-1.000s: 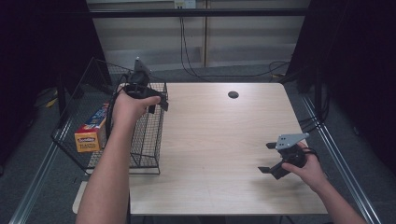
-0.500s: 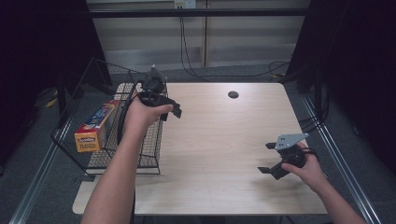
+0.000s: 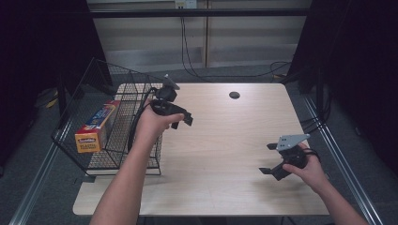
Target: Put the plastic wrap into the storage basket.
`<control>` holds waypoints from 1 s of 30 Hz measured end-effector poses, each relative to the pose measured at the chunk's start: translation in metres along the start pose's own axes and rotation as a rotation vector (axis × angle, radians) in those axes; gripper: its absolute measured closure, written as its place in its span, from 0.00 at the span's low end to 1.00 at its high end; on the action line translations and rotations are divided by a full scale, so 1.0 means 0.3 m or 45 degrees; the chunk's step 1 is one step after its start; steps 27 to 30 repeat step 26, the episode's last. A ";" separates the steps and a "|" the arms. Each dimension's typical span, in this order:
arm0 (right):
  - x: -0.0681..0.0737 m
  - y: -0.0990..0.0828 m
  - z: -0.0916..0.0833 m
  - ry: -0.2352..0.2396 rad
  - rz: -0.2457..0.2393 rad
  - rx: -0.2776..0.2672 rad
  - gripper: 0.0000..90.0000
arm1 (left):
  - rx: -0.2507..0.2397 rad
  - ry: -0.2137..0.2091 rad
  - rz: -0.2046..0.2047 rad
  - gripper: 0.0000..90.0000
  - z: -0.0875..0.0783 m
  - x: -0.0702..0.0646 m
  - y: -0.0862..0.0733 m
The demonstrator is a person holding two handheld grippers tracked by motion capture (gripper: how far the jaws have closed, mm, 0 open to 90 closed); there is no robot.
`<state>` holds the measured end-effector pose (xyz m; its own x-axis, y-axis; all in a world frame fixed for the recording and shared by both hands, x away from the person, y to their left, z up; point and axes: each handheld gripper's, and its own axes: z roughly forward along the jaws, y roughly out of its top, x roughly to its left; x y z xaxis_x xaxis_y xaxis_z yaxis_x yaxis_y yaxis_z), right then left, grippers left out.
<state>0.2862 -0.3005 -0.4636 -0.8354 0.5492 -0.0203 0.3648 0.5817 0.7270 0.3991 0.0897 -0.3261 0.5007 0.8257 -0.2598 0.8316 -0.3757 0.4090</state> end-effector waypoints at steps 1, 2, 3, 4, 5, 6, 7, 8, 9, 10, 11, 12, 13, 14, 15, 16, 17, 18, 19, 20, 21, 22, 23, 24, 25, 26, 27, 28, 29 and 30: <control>0.000 0.000 0.001 0.001 0.000 0.000 0.03 | -0.011 -0.005 -0.009 0.22 0.007 -0.005 -0.003; 0.000 0.000 0.001 0.003 -0.001 0.001 0.03 | -0.007 -0.015 0.008 0.22 0.014 -0.006 -0.005; 0.001 0.000 0.001 0.003 -0.002 0.002 0.03 | -0.005 -0.015 0.014 0.22 0.019 -0.008 -0.007; 0.002 0.000 0.002 0.003 0.001 0.004 0.03 | -0.007 -0.020 0.012 0.22 0.027 -0.011 -0.010; 0.002 0.000 0.003 0.007 0.000 0.006 0.03 | -0.006 -0.024 0.018 0.22 0.034 -0.014 -0.012; 0.002 0.000 0.003 0.012 0.001 0.010 0.03 | -0.002 -0.022 0.028 0.22 0.042 -0.017 -0.015; 0.002 0.000 0.003 0.014 0.002 0.010 0.03 | -0.001 -0.022 0.033 0.22 0.051 -0.022 -0.019; 0.002 0.000 0.002 0.014 0.002 0.008 0.03 | 0.001 -0.032 0.041 0.22 0.059 -0.025 -0.021; 0.003 0.000 0.002 0.007 0.005 0.008 0.03 | -0.005 -0.043 0.035 0.21 0.065 -0.030 -0.024; 0.002 0.000 0.002 0.008 0.003 0.009 0.03 | -0.004 -0.052 0.049 0.21 0.071 -0.032 -0.026; 0.001 -0.001 0.002 0.007 0.000 0.008 0.03 | -0.005 -0.057 0.047 0.21 0.079 -0.037 -0.030; 0.001 -0.001 0.002 0.007 0.000 0.008 0.03 | -0.005 -0.068 0.058 0.21 0.086 -0.039 -0.033; 0.001 -0.001 0.002 0.009 0.001 0.008 0.03 | -0.005 -0.073 0.059 0.21 0.094 -0.042 -0.037; 0.002 -0.001 0.003 0.011 0.000 0.008 0.03 | -0.011 -0.080 0.069 0.21 0.112 -0.051 -0.046; 0.002 -0.001 0.003 0.014 0.000 0.009 0.03 | -0.012 -0.089 0.069 0.21 0.121 -0.055 -0.051; 0.003 -0.001 0.004 0.007 0.000 0.009 0.03 | -0.016 -0.091 0.071 0.21 0.129 -0.061 -0.055; 0.003 -0.001 0.004 0.007 0.000 0.009 0.03 | -0.016 -0.091 0.071 0.21 0.129 -0.061 -0.055; 0.003 -0.002 0.004 0.003 0.000 0.011 0.03 | -0.010 -0.097 0.084 0.21 0.137 -0.065 -0.059; 0.003 -0.002 0.005 0.003 0.000 0.010 0.03 | -0.018 -0.092 0.094 0.20 0.154 -0.075 -0.069; 0.002 -0.003 0.006 -0.003 -0.002 0.009 0.03 | -0.018 -0.092 0.094 0.20 0.154 -0.075 -0.069; 0.002 -0.004 0.007 -0.002 0.000 0.009 0.03 | -0.017 -0.093 0.103 0.20 0.163 -0.078 -0.074; 0.002 -0.004 0.007 -0.003 -0.001 0.009 0.03 | -0.018 -0.098 0.111 0.20 0.171 -0.079 -0.078; 0.002 -0.004 0.007 -0.003 -0.001 0.009 0.03 | -0.018 -0.102 0.113 0.20 0.178 -0.080 -0.082; 0.000 -0.006 0.008 -0.005 0.003 0.008 0.03 | -0.028 -0.109 0.122 0.19 0.186 -0.081 -0.087; 0.000 -0.006 0.008 -0.005 0.003 0.008 0.03 | -0.028 -0.109 0.123 0.19 0.193 -0.082 -0.093; 0.000 -0.010 0.011 -0.006 0.009 0.010 0.03 | -0.029 -0.097 0.126 0.18 0.199 -0.083 -0.098; 0.000 -0.010 0.011 -0.006 0.009 0.010 0.03 | -0.029 -0.097 0.126 0.18 0.199 -0.083 -0.098; 0.000 -0.010 0.011 -0.006 0.009 0.010 0.03 | -0.029 -0.097 0.126 0.18 0.199 -0.083 -0.098; 0.000 -0.010 0.011 -0.006 0.009 0.010 0.03 | -0.029 -0.097 0.126 0.18 0.199 -0.083 -0.098; 0.000 -0.010 0.011 -0.006 0.009 0.010 0.03 | -0.029 -0.097 0.126 0.18 0.199 -0.083 -0.098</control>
